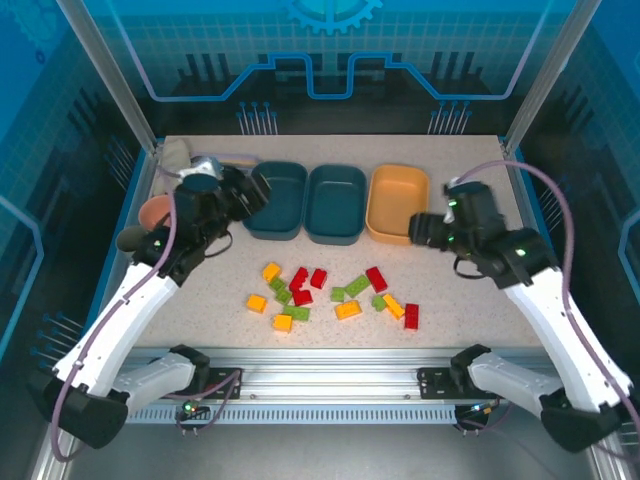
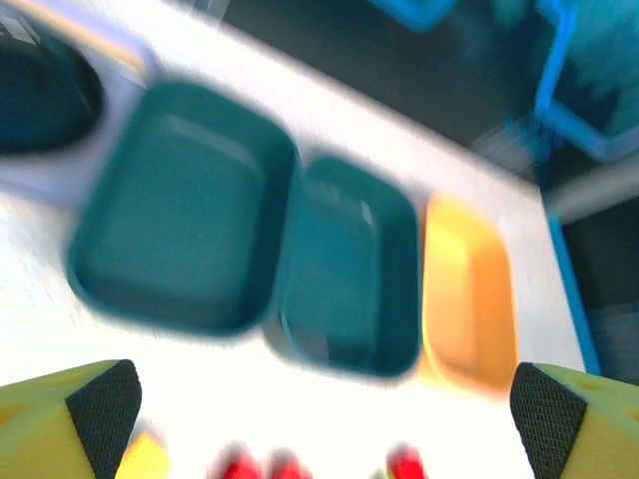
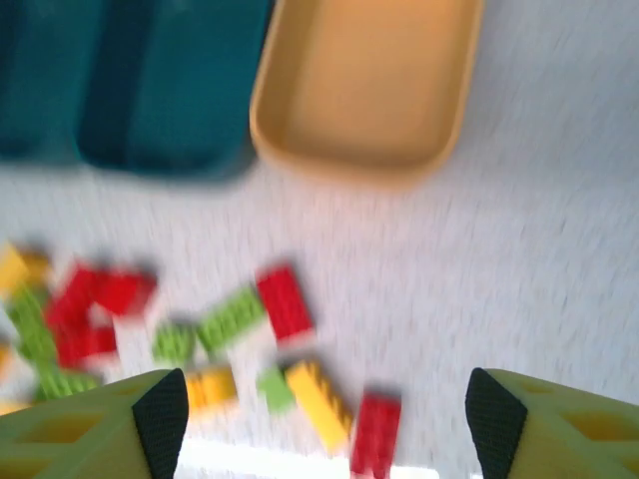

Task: Sort the legos into containers by color

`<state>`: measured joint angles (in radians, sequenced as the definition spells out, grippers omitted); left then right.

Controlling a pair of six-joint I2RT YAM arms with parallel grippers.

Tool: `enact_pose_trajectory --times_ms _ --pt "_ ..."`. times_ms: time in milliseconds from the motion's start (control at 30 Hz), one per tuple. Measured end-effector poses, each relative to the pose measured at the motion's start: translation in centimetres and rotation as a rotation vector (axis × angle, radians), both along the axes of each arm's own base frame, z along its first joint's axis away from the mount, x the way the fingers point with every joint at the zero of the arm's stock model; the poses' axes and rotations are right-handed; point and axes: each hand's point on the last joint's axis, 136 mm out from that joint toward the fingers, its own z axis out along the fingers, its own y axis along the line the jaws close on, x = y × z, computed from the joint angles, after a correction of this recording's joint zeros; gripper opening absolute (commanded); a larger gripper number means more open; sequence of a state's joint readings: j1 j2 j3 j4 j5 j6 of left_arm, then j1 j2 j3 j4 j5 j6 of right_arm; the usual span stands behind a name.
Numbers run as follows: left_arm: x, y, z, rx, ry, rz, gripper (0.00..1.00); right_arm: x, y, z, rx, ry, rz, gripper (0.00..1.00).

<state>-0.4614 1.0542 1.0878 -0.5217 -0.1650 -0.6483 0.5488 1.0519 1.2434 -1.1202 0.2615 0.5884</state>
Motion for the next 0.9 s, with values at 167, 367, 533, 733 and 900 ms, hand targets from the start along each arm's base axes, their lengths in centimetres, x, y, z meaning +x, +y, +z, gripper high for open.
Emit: enact_pose_trajectory --times_ms 167,367,533,733,900 --pt "-6.3 -5.4 -4.6 0.054 0.144 -0.253 0.99 -6.2 0.7 -8.3 -0.076 0.306 0.055 0.66" --pt "-12.8 -8.2 -9.6 0.127 0.272 -0.441 0.98 -10.5 -0.8 -15.8 -0.145 0.565 -0.001 0.64" --pt "-15.2 -9.2 -11.2 0.144 0.312 -0.502 0.98 -10.9 -0.5 -18.2 -0.120 0.610 -0.022 0.60" --pt "-15.6 -9.2 -12.0 0.143 0.332 -0.498 0.98 -9.3 0.0 -20.1 -0.083 0.620 -0.051 0.60" --pt "-15.5 -9.4 -12.1 0.134 0.327 -0.500 0.99 -8.0 0.0 -21.0 -0.057 0.615 -0.070 0.55"
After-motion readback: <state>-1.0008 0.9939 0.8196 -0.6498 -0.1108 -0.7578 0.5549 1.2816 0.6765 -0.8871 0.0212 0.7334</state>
